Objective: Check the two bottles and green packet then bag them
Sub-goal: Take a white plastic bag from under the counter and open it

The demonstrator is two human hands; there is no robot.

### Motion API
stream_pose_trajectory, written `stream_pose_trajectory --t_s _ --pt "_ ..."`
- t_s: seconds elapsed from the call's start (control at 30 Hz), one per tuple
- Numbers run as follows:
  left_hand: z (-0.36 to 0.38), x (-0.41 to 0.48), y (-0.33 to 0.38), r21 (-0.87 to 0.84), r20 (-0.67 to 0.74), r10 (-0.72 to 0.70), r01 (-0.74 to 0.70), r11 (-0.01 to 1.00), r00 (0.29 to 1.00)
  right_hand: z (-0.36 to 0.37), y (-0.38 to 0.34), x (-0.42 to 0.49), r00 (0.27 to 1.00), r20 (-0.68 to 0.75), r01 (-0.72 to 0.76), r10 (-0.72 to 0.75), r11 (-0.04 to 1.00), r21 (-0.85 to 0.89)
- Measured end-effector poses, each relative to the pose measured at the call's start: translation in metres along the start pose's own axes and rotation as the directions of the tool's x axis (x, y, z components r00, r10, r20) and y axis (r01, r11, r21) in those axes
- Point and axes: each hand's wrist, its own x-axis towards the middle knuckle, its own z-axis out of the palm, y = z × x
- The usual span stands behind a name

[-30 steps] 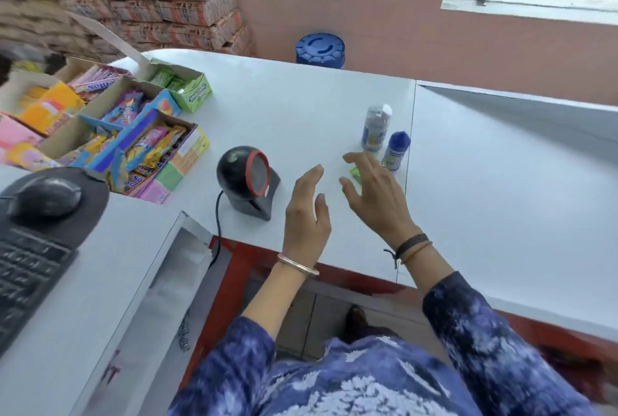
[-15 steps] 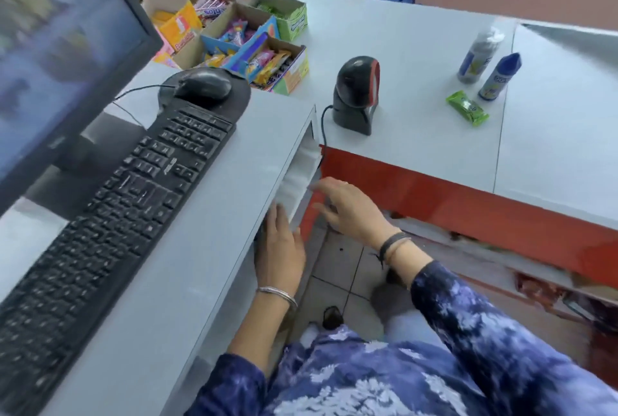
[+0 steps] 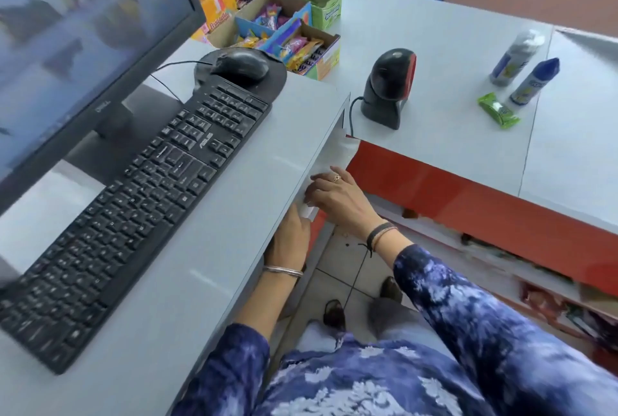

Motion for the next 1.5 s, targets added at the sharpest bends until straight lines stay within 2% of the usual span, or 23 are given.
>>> stream_pose_trajectory --t_s 0.07,0.2,0.27,0.3,0.33,0.4,0.47,0.57,0.63,0.7,0.8,0.87,0.97,1.07,1.13,1.2,1.3,1.37,1.43,1.47,1.5 --pt "-0.004 -0.002 0.008 0.002 0.0 0.008 -0.008 1.0 1.0 -0.017 0.0 -0.003 0.999 -0.023 -0.038 0.038 0.999 0.003" --pt "-0.004 -0.005 0.041 0.112 0.032 0.181 -0.183 0.977 0.983 -0.059 0.002 -0.026 0.992 0.057 -0.117 0.114 0.992 0.038" --pt "-0.01 -0.002 0.061 0.13 0.058 0.225 -0.231 0.964 0.973 -0.081 0.008 -0.036 0.982 0.07 -0.182 0.175 0.976 0.122" --pt "-0.012 0.0 0.072 0.122 0.094 0.251 -0.261 0.958 0.963 -0.093 0.013 -0.042 0.962 0.095 -0.273 0.258 0.934 0.229" --pt "-0.014 0.003 0.082 0.102 0.115 0.279 -0.291 0.951 0.953 -0.109 0.021 -0.047 0.926 0.133 -0.377 0.353 0.85 0.367" --pt "-0.023 0.01 0.106 0.033 0.171 0.34 -0.35 0.936 0.925 -0.14 0.045 -0.056 0.823 0.241 -0.546 0.514 0.6 0.584" --pt "-0.029 0.023 0.131 -0.116 0.214 0.367 -0.35 0.93 0.905 -0.171 0.071 -0.065 0.726 0.349 -0.642 0.592 0.404 0.652" --pt "-0.031 0.059 0.17 -0.379 0.282 0.387 -0.268 0.886 0.878 -0.203 0.109 -0.084 0.634 0.511 -0.712 0.58 0.181 0.679" --pt "-0.029 0.088 0.197 -0.489 0.285 0.388 -0.215 0.845 0.876 -0.217 0.137 -0.094 0.599 0.491 -0.702 0.632 0.121 0.701" --pt "-0.027 0.118 0.228 -0.536 0.264 0.392 -0.204 0.819 0.881 -0.233 0.166 -0.095 0.627 0.403 -0.629 0.667 0.128 0.767" --pt "-0.033 0.161 0.284 -0.619 0.182 0.406 -0.216 0.755 0.896 -0.271 0.213 -0.084 0.694 0.298 -0.45 0.655 0.072 0.89" --pt "-0.043 0.189 0.322 -0.665 0.082 0.426 -0.269 0.697 0.901 -0.298 0.246 -0.07 0.717 0.189 -0.405 0.671 0.18 0.897" --pt "-0.063 0.228 0.378 -0.673 -0.091 0.46 -0.395 0.626 0.883 -0.341 0.293 -0.043 0.678 -0.011 -0.449 0.735 0.426 0.786" --pt "-0.082 0.255 0.428 -0.598 -0.348 0.479 -0.584 0.549 0.806 -0.386 0.328 -0.006 0.668 -0.172 -0.465 0.724 0.587 0.663" --pt "-0.086 0.27 0.451 -0.577 -0.475 0.44 -0.647 0.499 0.762 -0.41 0.341 0.016 0.684 -0.283 -0.416 0.672 0.678 0.606" --pt "-0.083 0.289 0.464 -0.639 -0.54 0.363 -0.65 0.411 0.76 -0.421 0.352 0.034 0.695 -0.409 -0.328 0.592 0.766 0.553" --pt "-0.065 0.315 0.478 -0.698 -0.592 0.22 -0.63 0.34 0.775 -0.418 0.38 0.051 0.63 -0.581 -0.408 0.515 0.856 0.317" --pt "-0.039 0.326 0.48 -0.782 -0.532 0.107 -0.536 0.318 0.84 -0.399 0.392 0.057 0.619 -0.627 -0.464 0.473 0.864 0.194" --pt "-0.011 0.33 0.478 -0.906 -0.305 -0.045 -0.275 0.32 0.951 -0.371 0.403 0.059 0.646 -0.602 -0.488 0.47 0.86 0.148" --pt "0.005 0.333 0.474 -0.942 -0.159 -0.124 -0.113 0.316 0.979 -0.355 0.409 0.061 0.669 -0.574 -0.489 0.473 0.861 0.139" --pt "0.021 0.335 0.47 -0.961 -0.019 -0.143 0.021 0.276 0.99 -0.338 0.415 0.061 0.689 -0.533 -0.496 0.491 0.856 0.148"
